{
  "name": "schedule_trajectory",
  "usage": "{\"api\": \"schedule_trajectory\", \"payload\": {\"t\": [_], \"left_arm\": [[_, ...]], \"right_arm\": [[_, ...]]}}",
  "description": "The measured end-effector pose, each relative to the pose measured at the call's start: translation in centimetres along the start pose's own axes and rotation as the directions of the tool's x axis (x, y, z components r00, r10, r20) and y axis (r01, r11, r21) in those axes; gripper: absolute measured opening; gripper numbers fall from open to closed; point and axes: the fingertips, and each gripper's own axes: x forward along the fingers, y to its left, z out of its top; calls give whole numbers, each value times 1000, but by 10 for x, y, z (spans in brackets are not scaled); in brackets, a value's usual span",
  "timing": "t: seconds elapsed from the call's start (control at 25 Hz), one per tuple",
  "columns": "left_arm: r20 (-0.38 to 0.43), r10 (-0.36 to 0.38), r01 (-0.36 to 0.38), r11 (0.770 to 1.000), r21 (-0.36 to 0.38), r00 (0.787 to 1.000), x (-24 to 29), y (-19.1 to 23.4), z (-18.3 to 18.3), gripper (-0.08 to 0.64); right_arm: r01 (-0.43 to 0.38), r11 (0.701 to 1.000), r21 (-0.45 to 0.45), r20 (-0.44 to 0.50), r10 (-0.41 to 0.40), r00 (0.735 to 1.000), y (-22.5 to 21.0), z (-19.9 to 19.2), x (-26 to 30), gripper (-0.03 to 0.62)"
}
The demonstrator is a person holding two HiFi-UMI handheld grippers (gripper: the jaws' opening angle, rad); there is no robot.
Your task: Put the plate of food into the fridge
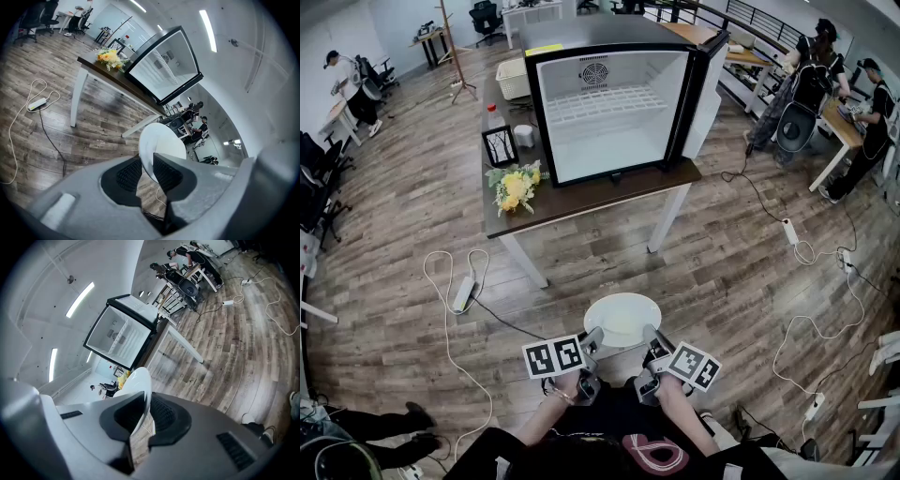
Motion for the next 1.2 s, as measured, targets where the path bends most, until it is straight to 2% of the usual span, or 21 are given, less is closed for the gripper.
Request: {"api": "schedule_trajectory", "payload": {"t": [0.52,0.84,1.2], "left_arm": [[-20,-10,11,1000,18,1000,-11,27,18,81],[7,-62,61,997,37,998,-12,17,21,81],[16,-45,45,999,25,999,-3,20,25,81]], "right_arm": [[25,999,-20,16,-25,1000,16,-21,22,52],[24,999,-39,59,-22,998,23,-13,14,52],[29,999,-44,41,-27,999,18,-7,25,54]]}}
